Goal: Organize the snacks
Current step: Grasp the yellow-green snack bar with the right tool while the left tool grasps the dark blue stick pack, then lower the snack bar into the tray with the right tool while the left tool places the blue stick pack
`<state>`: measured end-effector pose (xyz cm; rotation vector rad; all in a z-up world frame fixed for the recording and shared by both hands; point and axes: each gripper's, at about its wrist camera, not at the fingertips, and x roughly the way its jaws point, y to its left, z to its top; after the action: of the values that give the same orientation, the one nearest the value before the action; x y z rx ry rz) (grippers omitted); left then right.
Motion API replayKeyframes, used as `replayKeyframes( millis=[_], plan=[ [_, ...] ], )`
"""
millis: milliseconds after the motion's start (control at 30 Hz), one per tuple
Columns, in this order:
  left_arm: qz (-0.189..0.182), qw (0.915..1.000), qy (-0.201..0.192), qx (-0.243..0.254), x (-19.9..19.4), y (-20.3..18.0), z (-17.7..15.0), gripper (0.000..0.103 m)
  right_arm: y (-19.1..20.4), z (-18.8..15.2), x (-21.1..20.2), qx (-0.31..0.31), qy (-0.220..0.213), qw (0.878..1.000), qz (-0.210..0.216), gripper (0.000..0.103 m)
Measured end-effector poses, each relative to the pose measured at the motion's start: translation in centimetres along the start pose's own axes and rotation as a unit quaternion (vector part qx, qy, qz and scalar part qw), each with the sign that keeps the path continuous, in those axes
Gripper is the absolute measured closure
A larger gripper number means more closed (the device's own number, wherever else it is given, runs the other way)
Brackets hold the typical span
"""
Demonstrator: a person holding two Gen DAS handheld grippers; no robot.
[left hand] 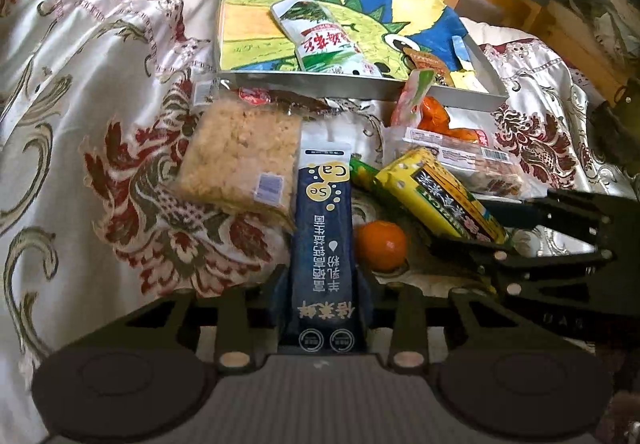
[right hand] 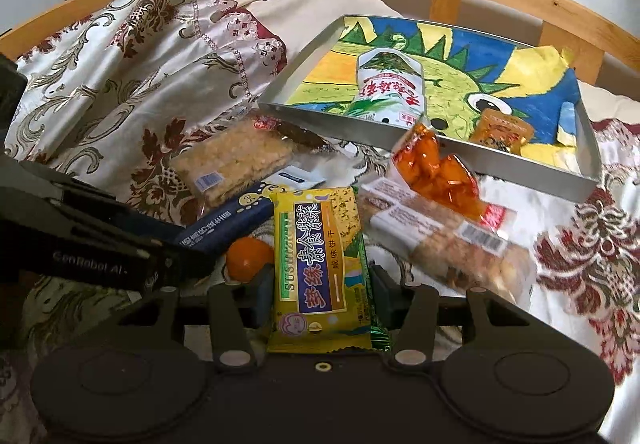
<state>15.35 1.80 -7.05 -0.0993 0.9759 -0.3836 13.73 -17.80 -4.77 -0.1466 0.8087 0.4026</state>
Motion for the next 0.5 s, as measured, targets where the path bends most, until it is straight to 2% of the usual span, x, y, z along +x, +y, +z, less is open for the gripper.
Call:
replayKeyframes(
  millis=[267, 500],
  plan=[
    [0.000, 0.9995, 0.019, -0.023, -1.8, -1.5, -1.1, 0.066, -0.3, -2.2, -2.4, 0.024, -0.009, 1.000, 0.002, 0.051],
    [0.000, 0.9992, 0.012, -0.037, -3.7, -2.7, -1.9, 0.066, 0.0, -3.5, -4.0, 0.025, -0.019, 0.999, 0.009, 0.051]
  ],
)
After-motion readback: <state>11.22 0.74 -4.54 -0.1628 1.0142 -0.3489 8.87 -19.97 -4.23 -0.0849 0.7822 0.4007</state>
